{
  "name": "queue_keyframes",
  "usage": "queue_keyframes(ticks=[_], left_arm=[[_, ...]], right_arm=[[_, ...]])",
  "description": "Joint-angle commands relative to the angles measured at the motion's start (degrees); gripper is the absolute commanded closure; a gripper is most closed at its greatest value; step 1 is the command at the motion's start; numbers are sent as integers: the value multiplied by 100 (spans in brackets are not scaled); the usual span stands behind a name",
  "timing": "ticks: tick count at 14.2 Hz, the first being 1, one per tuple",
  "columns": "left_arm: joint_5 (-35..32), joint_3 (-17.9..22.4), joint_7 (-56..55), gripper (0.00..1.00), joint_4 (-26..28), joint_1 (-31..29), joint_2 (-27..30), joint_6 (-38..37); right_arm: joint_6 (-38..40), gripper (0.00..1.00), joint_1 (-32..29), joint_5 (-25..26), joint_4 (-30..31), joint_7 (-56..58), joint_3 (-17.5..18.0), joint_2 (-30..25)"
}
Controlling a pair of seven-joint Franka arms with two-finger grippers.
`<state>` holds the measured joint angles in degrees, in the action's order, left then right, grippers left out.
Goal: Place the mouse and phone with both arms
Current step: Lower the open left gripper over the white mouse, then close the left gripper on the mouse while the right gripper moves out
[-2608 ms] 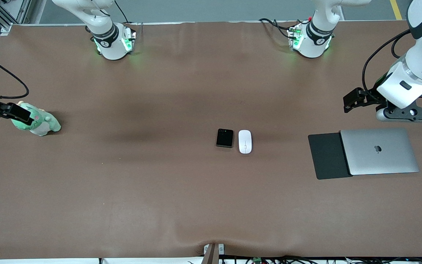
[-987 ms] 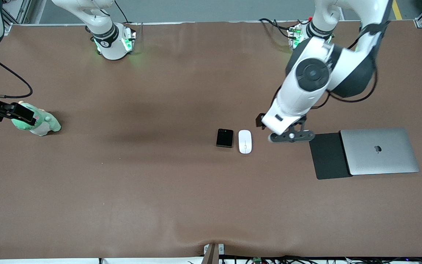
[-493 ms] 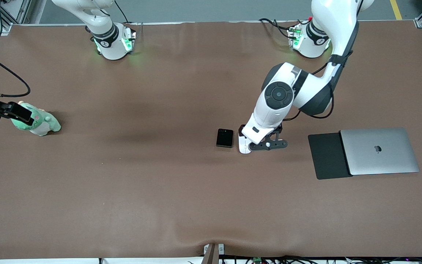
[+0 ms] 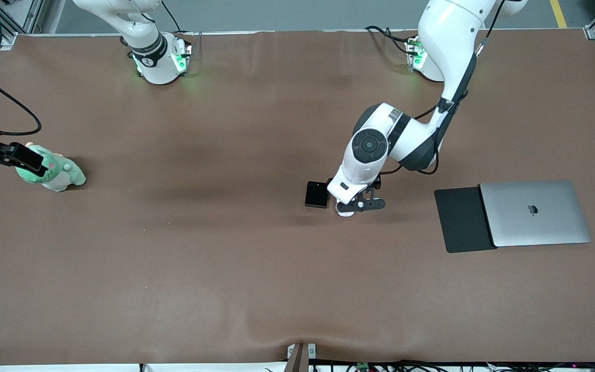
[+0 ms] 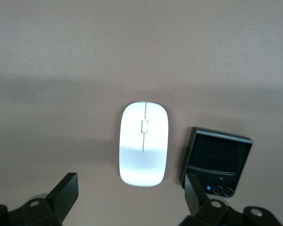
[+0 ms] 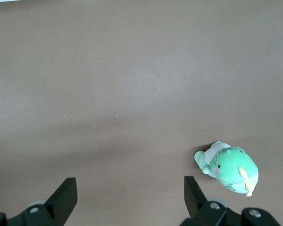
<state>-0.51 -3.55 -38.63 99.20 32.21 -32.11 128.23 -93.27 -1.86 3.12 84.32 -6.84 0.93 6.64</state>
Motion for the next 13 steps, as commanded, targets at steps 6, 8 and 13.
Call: queue_keyframes(ticks=[6, 8, 13], left_arm=[[-116, 13, -505, 0, 486, -13, -251, 1107], [-116, 13, -514, 0, 531, -22, -278, 1204], [-151, 21, -733, 0, 504, 48, -445, 1432]], right_arm=[[2, 0, 28, -92, -144, 51, -32, 13], [2, 0, 54, -101, -170, 42, -23, 22], [19, 0, 177, -101, -214, 24, -23, 22]])
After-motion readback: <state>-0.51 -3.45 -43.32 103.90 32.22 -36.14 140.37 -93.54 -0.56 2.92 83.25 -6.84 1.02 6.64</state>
